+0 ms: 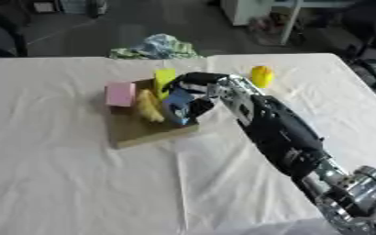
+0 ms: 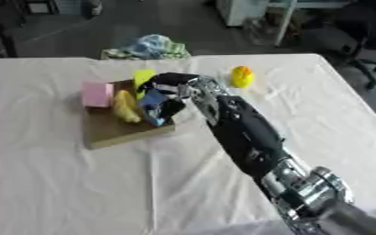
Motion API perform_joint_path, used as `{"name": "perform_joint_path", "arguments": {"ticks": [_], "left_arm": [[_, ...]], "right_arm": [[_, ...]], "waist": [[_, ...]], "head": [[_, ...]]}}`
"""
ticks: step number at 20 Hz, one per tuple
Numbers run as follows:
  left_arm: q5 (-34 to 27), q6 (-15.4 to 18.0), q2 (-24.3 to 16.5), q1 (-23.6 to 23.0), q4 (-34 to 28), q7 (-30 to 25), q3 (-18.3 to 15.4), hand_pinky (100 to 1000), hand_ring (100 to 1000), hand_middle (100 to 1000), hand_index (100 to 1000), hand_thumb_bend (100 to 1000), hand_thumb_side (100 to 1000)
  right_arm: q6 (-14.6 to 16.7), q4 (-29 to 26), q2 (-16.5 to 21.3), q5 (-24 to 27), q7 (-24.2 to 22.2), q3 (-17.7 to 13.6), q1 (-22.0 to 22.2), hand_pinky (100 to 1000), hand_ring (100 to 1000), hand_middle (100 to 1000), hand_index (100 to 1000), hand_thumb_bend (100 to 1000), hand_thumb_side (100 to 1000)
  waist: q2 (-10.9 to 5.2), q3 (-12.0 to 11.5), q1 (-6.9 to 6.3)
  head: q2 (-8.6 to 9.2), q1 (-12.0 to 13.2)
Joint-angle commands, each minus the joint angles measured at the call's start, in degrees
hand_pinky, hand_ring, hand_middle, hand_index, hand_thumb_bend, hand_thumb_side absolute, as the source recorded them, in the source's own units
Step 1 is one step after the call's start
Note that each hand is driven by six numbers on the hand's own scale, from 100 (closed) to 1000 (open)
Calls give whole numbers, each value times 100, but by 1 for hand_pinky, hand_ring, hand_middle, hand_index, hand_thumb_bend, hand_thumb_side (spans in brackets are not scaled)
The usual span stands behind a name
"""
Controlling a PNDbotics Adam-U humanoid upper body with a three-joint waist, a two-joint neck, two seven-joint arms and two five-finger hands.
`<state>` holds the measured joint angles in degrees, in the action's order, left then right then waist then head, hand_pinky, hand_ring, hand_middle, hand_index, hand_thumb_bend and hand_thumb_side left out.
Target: Pick up objects on the table and place them in the box.
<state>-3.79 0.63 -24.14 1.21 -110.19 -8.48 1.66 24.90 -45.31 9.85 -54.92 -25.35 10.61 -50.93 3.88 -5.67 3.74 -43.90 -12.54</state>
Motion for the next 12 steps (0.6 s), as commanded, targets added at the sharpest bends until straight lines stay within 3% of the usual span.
{"name": "perform_joint_path", "arguments": {"ticks": [1, 5, 12], "left_arm": [[-15, 11, -39, 51, -85, -18, -16, 722, 524, 629, 789, 178, 866], [-12, 9, -37, 38, -75, -22, -15, 723, 523, 629, 789, 179, 867], [3, 6, -50, -17, -54, -14, -25, 723, 522, 627, 789, 178, 869]], "right_arm": [[69, -130, 121, 9, -31, 7, -105, 778, 828, 833, 950, 312, 728], [117, -438, 323, 302, -13, 46, -132, 877, 916, 892, 977, 326, 793], [37, -1000, 773, 978, -153, 40, -89, 945, 966, 954, 1000, 332, 769]], "waist": [[-116, 21, -94], [-142, 55, -66], [-176, 120, -41]], "head": [[-22, -8], [-22, 11], [-22, 29]]}}
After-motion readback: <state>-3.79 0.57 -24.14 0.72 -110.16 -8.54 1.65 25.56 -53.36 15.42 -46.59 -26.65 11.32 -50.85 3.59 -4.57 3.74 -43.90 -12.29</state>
